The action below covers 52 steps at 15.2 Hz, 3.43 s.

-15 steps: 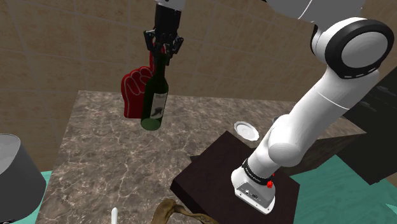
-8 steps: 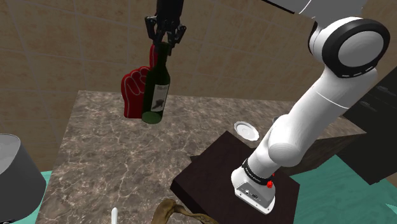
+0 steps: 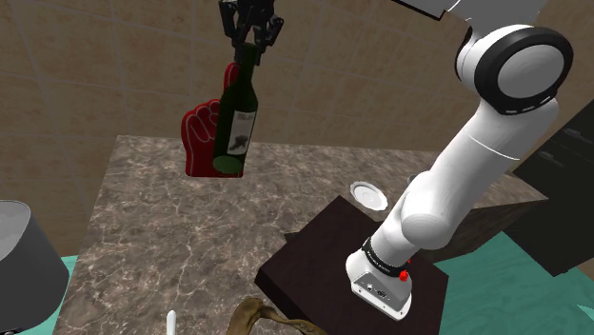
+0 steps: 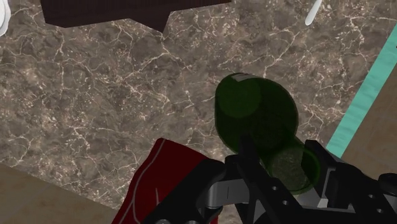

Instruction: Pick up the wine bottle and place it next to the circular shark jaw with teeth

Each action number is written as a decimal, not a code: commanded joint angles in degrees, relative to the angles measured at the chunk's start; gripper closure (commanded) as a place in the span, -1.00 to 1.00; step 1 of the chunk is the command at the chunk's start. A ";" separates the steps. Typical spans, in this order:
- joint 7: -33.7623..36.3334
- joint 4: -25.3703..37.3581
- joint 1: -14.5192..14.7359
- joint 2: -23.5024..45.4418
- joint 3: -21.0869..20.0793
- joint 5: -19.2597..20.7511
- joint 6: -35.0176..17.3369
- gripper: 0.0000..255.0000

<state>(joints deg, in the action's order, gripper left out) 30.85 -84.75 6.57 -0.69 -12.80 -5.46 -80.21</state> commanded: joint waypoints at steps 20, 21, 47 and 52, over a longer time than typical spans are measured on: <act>4.24 32.34 2.17 11.35 -1.34 2.14 21.00 1.00; 4.51 27.77 1.93 8.07 -1.45 1.29 19.60 1.00; 7.76 -19.08 4.26 -24.95 -3.16 -7.35 4.22 1.00; 7.05 -24.53 4.43 -26.68 -3.29 -7.67 0.51 1.00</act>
<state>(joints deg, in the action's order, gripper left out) 38.06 -107.90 10.95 -26.85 -16.06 -13.02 -78.79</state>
